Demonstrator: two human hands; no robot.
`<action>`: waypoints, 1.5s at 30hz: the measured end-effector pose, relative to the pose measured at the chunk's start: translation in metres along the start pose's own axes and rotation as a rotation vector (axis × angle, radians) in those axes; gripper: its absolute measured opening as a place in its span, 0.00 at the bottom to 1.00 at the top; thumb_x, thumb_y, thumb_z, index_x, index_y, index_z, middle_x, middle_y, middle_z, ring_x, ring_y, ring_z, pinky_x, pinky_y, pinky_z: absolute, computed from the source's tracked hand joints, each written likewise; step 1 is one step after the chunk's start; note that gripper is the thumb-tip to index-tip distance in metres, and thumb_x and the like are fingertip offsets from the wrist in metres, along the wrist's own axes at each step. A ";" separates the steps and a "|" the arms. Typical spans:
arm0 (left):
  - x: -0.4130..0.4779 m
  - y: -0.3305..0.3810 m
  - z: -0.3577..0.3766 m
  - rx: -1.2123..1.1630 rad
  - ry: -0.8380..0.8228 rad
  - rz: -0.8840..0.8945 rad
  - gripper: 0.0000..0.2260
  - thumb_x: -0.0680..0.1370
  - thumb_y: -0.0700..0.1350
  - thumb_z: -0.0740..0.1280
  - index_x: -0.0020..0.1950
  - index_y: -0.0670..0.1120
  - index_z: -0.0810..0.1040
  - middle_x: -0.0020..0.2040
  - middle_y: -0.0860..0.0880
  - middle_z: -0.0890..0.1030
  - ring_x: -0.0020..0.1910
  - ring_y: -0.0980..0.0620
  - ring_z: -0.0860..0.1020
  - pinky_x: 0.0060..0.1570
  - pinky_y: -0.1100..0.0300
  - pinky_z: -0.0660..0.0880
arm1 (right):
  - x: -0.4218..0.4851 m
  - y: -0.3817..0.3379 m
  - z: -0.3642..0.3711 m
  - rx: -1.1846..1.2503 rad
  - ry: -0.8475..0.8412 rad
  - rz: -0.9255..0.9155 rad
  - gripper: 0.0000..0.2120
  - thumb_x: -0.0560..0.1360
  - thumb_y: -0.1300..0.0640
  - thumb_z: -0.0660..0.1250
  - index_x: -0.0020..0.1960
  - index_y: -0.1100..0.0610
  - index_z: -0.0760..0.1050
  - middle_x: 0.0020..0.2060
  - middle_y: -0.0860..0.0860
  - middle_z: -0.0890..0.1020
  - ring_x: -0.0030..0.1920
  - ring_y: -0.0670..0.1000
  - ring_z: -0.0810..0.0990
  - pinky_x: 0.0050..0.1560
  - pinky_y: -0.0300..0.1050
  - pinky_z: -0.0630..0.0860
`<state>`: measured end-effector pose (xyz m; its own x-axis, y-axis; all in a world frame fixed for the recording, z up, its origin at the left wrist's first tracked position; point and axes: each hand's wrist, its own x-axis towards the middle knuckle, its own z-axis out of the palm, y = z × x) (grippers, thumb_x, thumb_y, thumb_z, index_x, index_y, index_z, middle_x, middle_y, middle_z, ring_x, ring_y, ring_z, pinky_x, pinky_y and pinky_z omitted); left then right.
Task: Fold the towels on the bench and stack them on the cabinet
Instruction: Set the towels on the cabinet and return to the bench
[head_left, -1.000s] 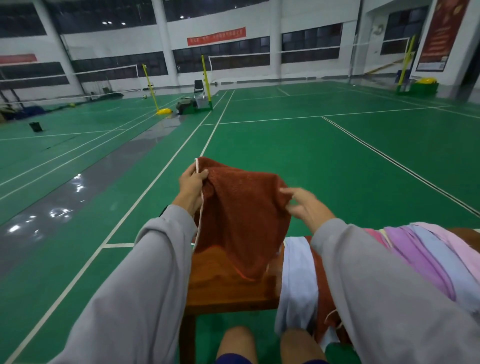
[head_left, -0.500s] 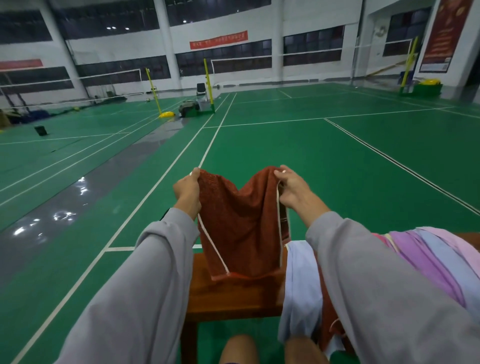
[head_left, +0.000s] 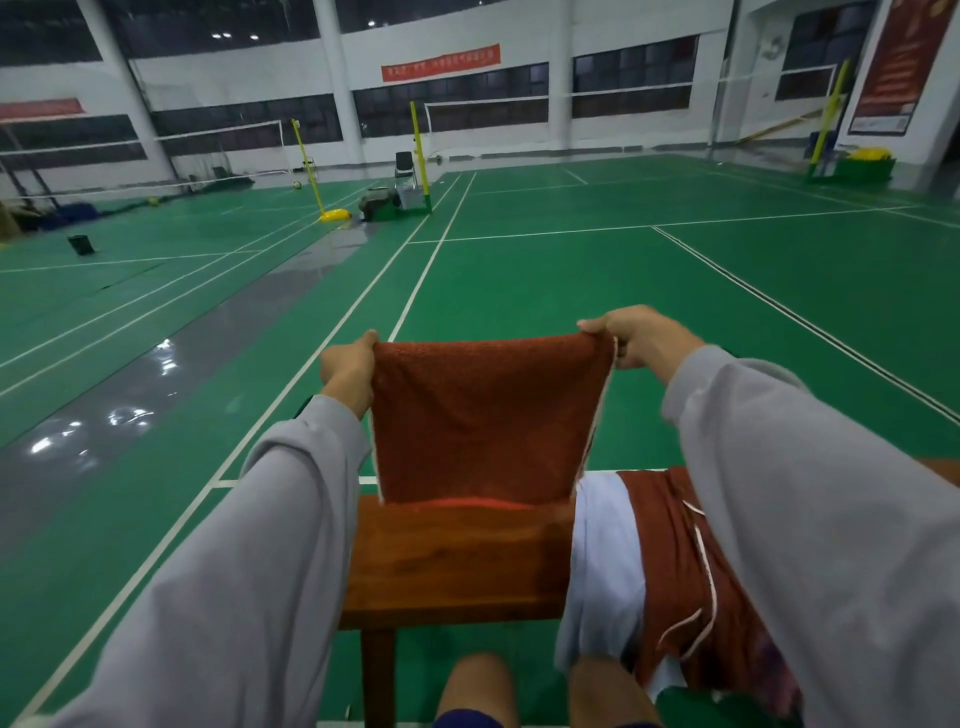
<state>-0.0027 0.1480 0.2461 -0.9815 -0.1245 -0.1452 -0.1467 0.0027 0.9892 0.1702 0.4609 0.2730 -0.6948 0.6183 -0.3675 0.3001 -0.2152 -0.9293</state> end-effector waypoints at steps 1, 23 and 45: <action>0.000 0.002 -0.001 -0.076 -0.046 -0.032 0.18 0.73 0.48 0.78 0.52 0.36 0.79 0.50 0.43 0.84 0.45 0.44 0.84 0.51 0.51 0.83 | 0.003 0.000 -0.002 0.024 -0.036 0.041 0.09 0.78 0.62 0.72 0.42 0.60 0.74 0.32 0.52 0.79 0.28 0.49 0.79 0.29 0.43 0.80; -0.009 -0.009 -0.018 0.316 -0.140 0.514 0.05 0.74 0.39 0.77 0.41 0.46 0.83 0.39 0.50 0.83 0.39 0.53 0.80 0.47 0.57 0.77 | 0.004 0.018 0.005 -1.386 0.428 -0.745 0.10 0.75 0.68 0.62 0.48 0.59 0.79 0.46 0.59 0.83 0.46 0.63 0.82 0.43 0.51 0.76; 0.016 -0.032 -0.001 0.795 -0.361 0.483 0.10 0.73 0.40 0.79 0.53 0.44 0.86 0.45 0.46 0.85 0.46 0.48 0.82 0.51 0.53 0.78 | 0.033 0.038 -0.015 -1.344 0.228 -0.581 0.05 0.73 0.66 0.67 0.45 0.59 0.80 0.41 0.58 0.81 0.40 0.60 0.79 0.41 0.50 0.77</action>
<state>-0.0132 0.1452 0.2125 -0.9170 0.3734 0.1406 0.3676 0.6535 0.6617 0.1684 0.4842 0.2259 -0.8493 0.5008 0.1668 0.4767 0.8634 -0.1651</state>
